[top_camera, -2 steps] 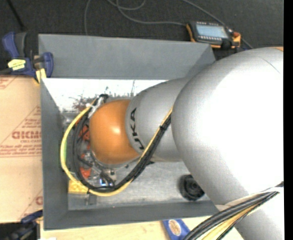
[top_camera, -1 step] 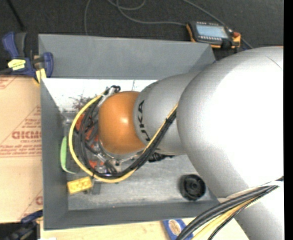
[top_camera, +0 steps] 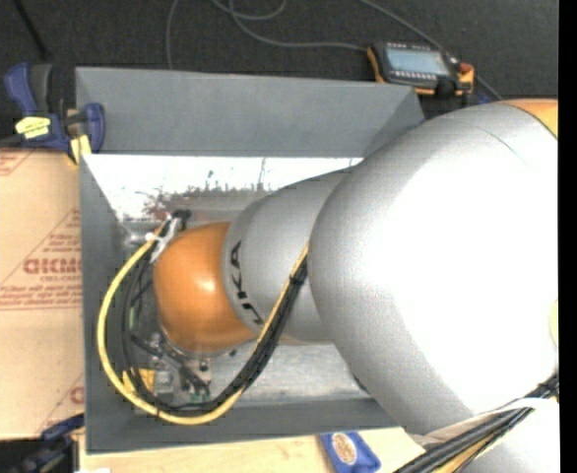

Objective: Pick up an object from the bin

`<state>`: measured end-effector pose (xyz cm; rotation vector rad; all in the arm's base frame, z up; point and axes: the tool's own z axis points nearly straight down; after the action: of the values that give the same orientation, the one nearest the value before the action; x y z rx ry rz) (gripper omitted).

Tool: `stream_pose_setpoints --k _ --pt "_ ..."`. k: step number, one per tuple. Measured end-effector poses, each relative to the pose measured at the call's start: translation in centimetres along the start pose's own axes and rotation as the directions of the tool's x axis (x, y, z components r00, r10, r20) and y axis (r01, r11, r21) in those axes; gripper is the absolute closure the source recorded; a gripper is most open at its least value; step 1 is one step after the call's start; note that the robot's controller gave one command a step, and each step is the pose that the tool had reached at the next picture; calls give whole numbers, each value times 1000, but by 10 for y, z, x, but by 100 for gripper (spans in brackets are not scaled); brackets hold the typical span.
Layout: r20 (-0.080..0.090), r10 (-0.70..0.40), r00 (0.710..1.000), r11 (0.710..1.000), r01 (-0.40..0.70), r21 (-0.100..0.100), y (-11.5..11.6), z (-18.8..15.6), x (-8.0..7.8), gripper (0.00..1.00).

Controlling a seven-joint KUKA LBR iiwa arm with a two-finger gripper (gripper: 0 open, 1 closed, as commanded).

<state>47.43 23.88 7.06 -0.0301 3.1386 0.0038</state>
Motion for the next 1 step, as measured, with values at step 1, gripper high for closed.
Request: stream_pose_setpoints --k 1 --pt "0 1 1000 1000 -1 0 0 0 0 100"
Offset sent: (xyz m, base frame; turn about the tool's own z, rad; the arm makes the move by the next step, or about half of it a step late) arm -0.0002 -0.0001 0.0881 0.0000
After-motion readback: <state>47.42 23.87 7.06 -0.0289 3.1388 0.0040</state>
